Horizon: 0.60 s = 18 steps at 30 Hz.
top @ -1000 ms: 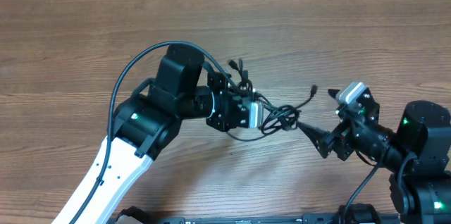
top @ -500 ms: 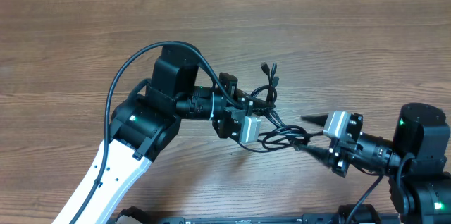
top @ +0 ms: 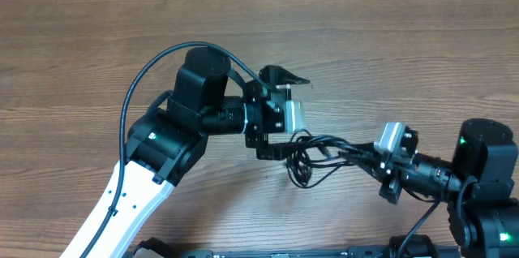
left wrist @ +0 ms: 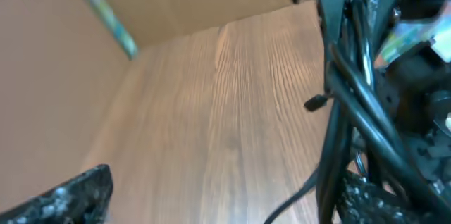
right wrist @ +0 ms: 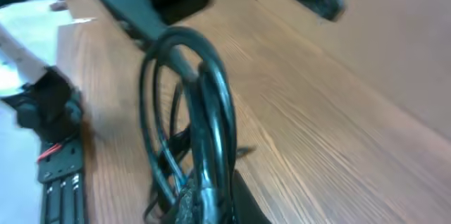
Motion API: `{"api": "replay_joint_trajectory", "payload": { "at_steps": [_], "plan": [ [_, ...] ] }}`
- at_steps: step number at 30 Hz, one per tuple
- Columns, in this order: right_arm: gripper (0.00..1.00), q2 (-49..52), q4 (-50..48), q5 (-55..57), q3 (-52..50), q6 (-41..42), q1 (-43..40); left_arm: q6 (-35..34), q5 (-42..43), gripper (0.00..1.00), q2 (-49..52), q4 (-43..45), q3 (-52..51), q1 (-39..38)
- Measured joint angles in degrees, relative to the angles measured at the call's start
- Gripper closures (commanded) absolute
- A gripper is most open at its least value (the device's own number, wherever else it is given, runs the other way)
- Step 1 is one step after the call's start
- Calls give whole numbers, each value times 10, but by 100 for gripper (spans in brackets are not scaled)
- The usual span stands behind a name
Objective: Untangle cables
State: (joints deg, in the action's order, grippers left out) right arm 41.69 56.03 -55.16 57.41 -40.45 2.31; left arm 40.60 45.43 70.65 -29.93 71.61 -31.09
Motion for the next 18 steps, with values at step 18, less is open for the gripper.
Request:
{"api": "replay_joint_trajectory", "payload": {
  "at_steps": [18],
  "plan": [
    [96,1,-110,202,0,289,0,-358,54,0,0,0,0,0]
  ]
}}
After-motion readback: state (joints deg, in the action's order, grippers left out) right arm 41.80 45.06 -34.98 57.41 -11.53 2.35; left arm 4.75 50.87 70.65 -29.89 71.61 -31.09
